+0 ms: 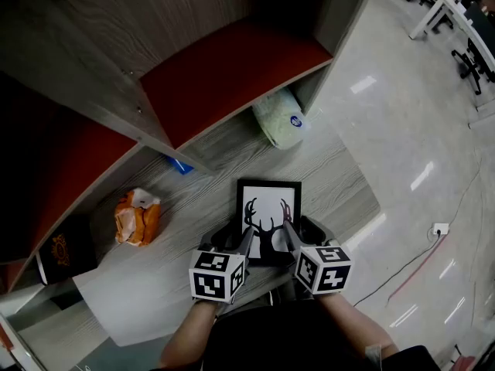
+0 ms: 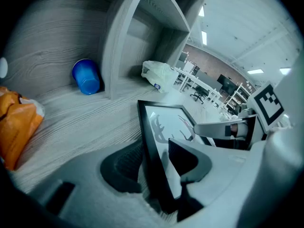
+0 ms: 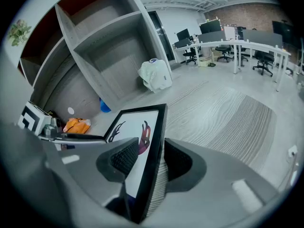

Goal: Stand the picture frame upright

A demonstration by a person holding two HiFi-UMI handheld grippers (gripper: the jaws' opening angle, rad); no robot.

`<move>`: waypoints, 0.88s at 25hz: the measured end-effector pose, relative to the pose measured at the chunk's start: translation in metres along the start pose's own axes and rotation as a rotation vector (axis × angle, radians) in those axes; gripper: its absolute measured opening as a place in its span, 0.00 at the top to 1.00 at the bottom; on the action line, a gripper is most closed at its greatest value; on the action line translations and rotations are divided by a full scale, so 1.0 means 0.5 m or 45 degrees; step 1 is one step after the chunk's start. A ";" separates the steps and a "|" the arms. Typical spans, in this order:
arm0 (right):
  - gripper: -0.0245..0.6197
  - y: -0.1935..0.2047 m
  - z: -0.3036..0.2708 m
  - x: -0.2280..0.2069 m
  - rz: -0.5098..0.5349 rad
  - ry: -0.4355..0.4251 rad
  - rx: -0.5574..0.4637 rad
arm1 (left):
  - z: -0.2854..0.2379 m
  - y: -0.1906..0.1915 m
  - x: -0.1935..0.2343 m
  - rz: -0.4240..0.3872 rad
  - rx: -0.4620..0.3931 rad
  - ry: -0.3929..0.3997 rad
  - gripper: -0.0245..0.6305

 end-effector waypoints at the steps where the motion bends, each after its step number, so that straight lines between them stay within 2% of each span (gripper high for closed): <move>1: 0.70 0.000 -0.001 0.002 0.002 0.007 -0.002 | 0.000 0.000 0.000 -0.001 -0.001 -0.002 0.71; 8: 0.68 0.001 -0.004 0.015 -0.023 0.077 -0.025 | -0.001 0.000 -0.002 0.015 -0.009 -0.007 0.72; 15: 0.71 0.002 -0.005 0.025 -0.085 0.106 -0.045 | -0.004 0.003 -0.009 0.047 -0.038 -0.058 0.72; 19: 0.76 0.011 0.002 0.019 -0.212 0.132 -0.086 | -0.004 0.001 -0.007 0.093 -0.042 -0.061 0.73; 22: 0.81 0.013 0.011 0.021 -0.196 0.158 -0.098 | -0.002 0.002 -0.006 0.108 -0.044 -0.072 0.74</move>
Point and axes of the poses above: the fingertips, and each gripper's own axes: z backward along the fingers, x to its left, y out of its underside, the point moved 8 cm from there along z, backward along the fingers, and after that the axes turned 14 degrees about z, right-handed, at the moved point
